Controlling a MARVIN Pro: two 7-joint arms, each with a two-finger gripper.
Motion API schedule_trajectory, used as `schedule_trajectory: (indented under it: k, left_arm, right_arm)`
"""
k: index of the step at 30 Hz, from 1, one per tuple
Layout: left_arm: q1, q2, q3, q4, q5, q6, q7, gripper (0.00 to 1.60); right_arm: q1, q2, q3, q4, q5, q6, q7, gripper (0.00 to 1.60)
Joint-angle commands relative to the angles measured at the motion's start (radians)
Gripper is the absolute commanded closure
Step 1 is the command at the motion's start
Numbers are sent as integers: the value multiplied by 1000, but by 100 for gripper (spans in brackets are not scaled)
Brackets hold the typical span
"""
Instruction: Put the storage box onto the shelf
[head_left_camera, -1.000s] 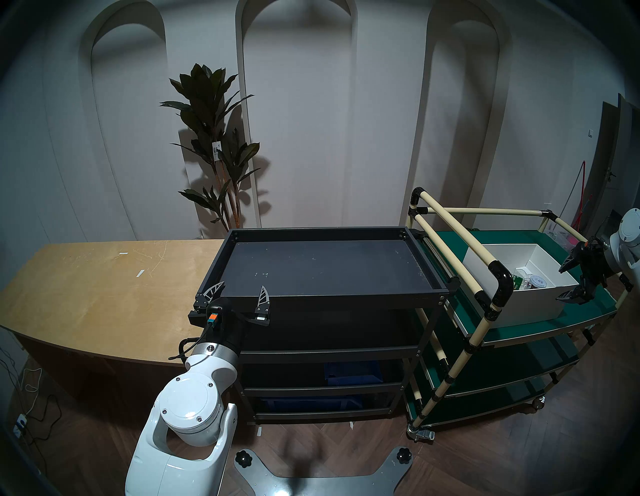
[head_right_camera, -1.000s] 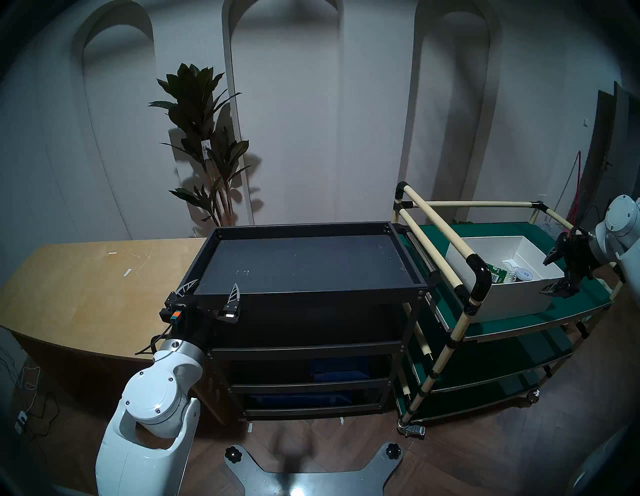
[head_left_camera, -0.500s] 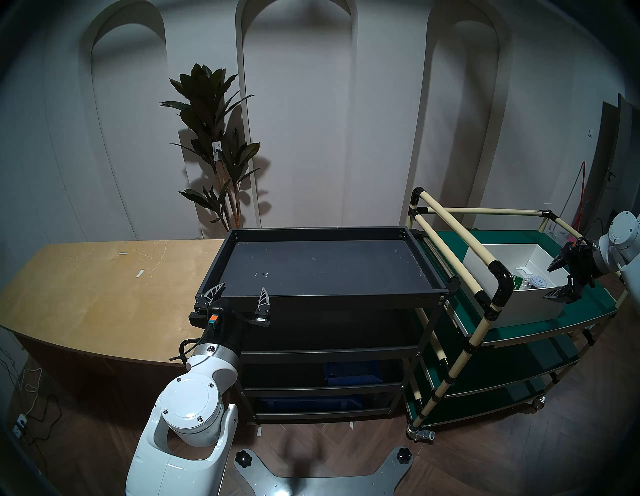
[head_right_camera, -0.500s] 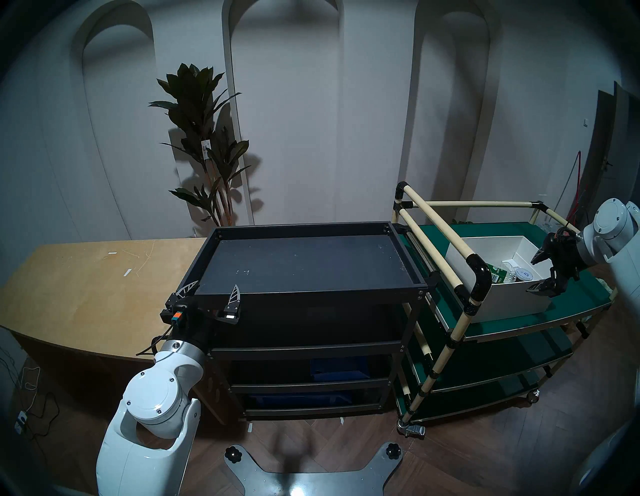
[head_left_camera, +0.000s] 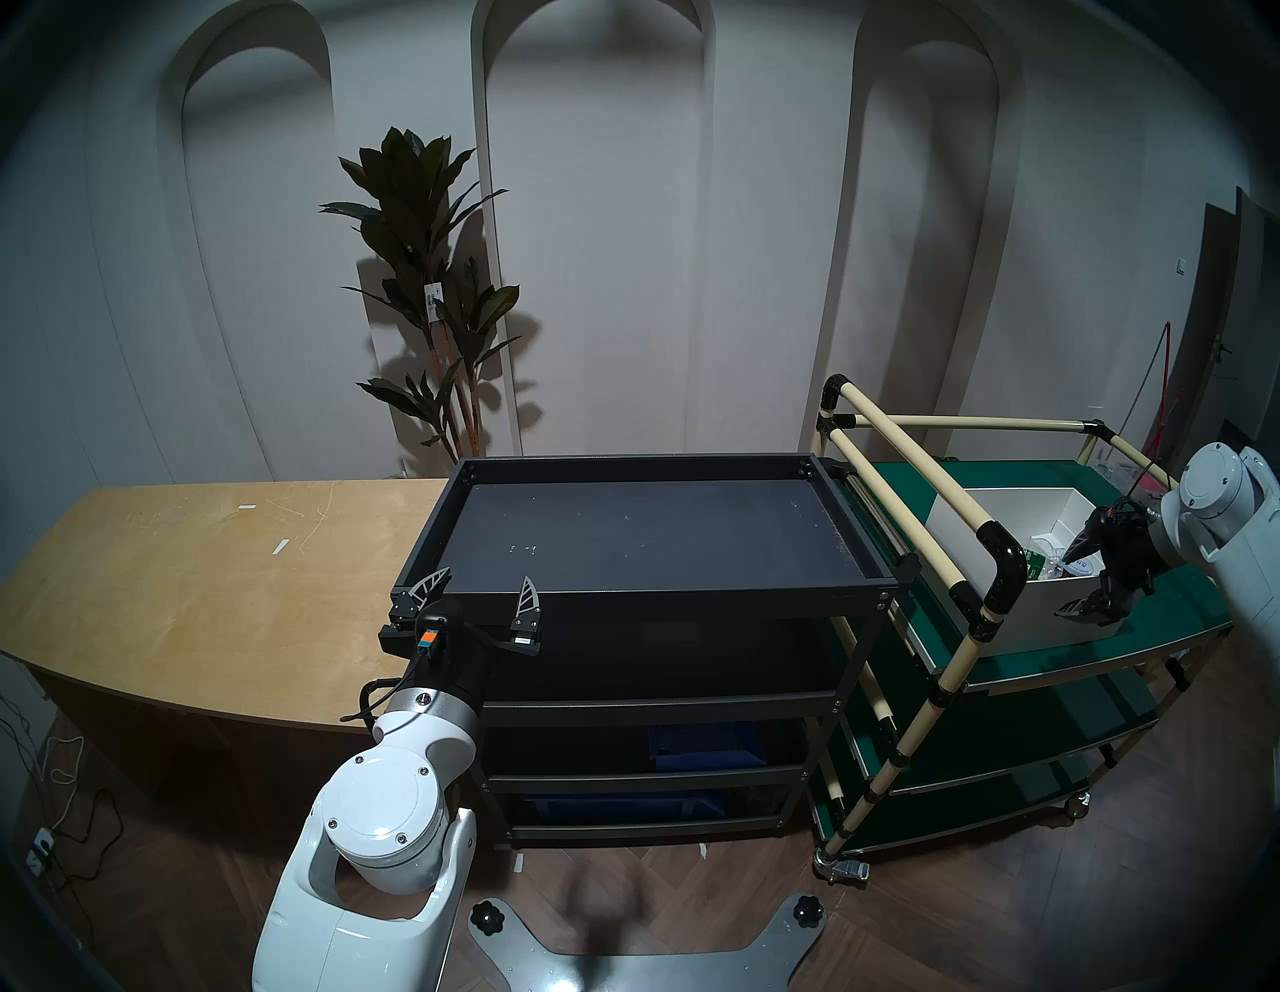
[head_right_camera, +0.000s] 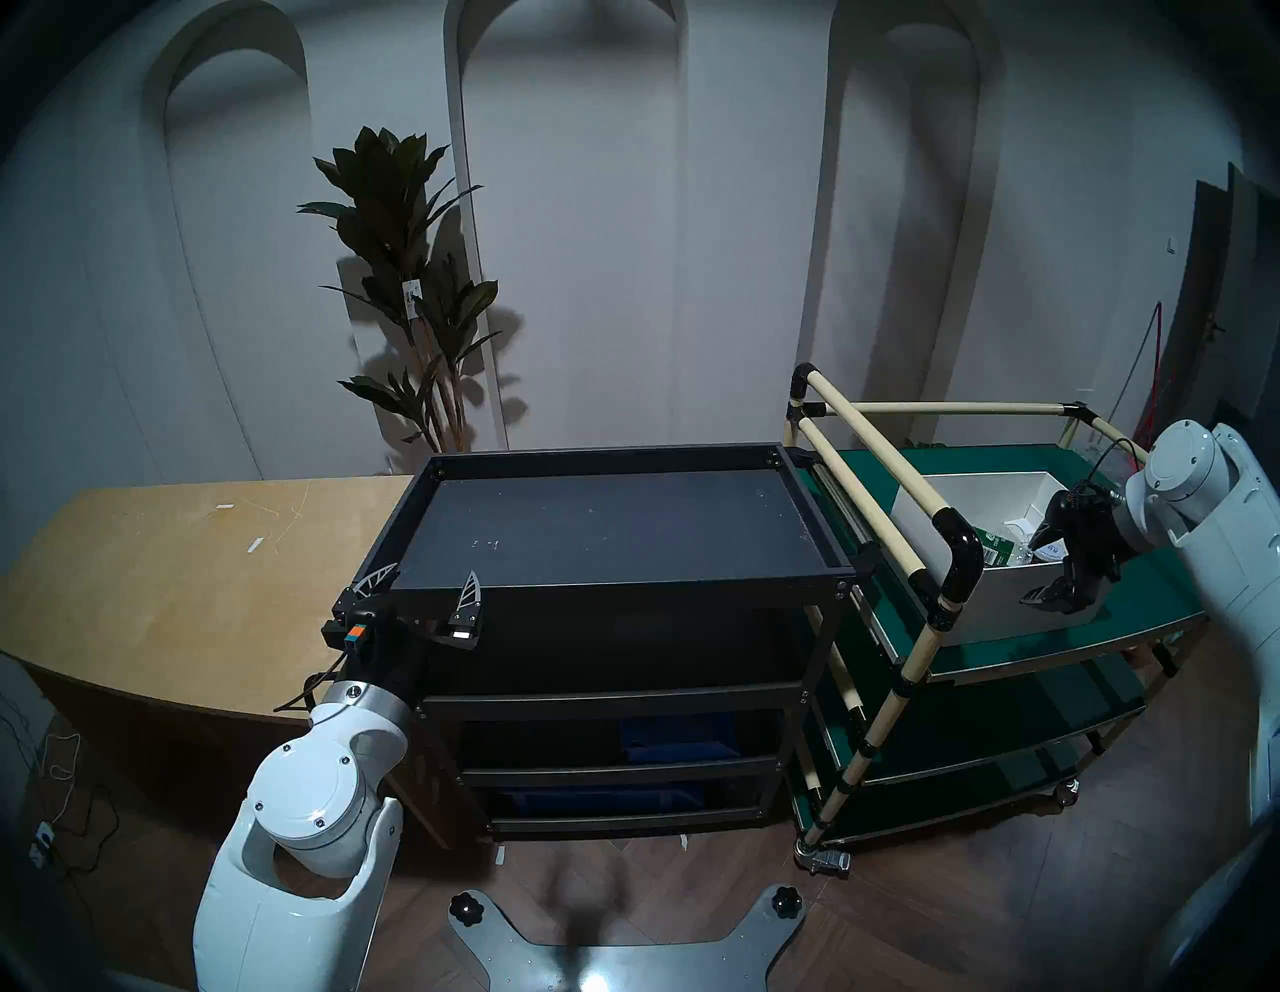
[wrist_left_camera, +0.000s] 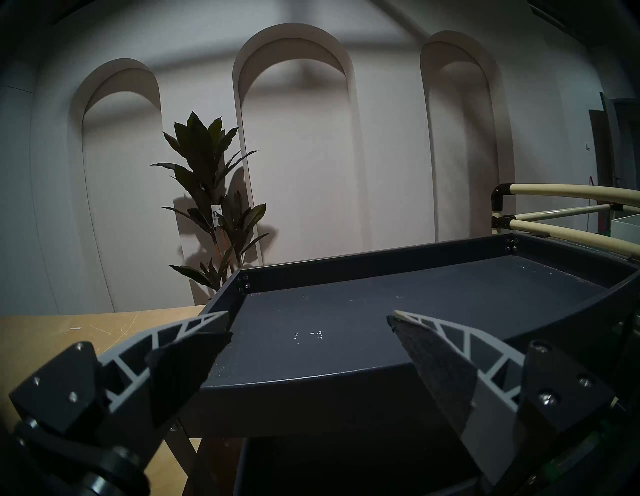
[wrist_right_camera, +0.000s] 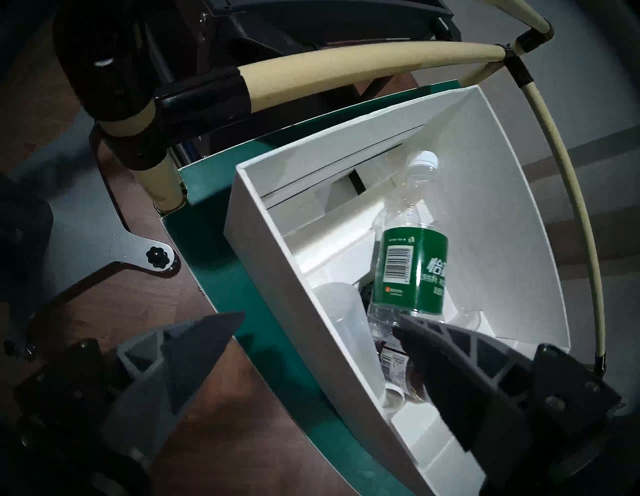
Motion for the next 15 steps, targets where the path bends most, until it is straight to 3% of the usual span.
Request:
schedule_trajectory:
  k: [1, 15]
  left_arm:
    - [-10, -1, 0, -17, 0, -5, 0, 0]
    - [-13, 1, 1, -17, 0, -6, 2, 0]
  right_arm:
    - [51, -39, -28, 19, -21, 3, -11, 0]
    - [121, -99, -110, 105, -82, 14, -24, 0]
